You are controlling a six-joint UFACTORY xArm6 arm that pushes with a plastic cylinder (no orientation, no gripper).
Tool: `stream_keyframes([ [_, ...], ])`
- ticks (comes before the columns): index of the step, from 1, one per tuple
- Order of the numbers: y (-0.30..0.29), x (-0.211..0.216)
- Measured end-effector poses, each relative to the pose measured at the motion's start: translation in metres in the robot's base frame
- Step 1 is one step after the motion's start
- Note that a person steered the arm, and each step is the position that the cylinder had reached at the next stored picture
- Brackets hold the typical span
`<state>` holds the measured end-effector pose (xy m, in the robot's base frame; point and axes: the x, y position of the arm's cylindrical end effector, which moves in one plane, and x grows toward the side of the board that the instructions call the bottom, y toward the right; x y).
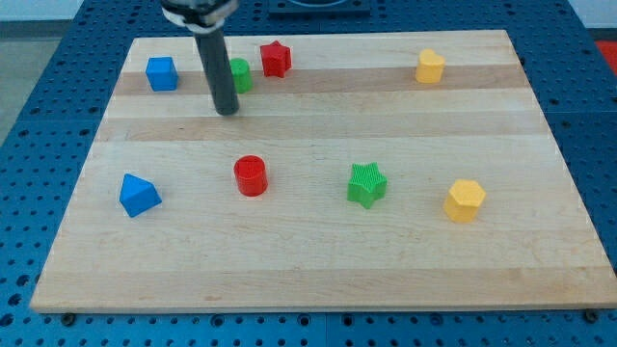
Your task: Push the green circle left to the red star
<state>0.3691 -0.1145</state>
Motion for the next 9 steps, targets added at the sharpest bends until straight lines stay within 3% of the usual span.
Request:
stream_keyframes([
  [1,0.045,0.044],
  [2,0.064,0.008],
  [4,0.046,-0.016],
  [5,0.01,-0.042],
  [7,-0.004,-0.084],
  [9,0.008,-0.08],
])
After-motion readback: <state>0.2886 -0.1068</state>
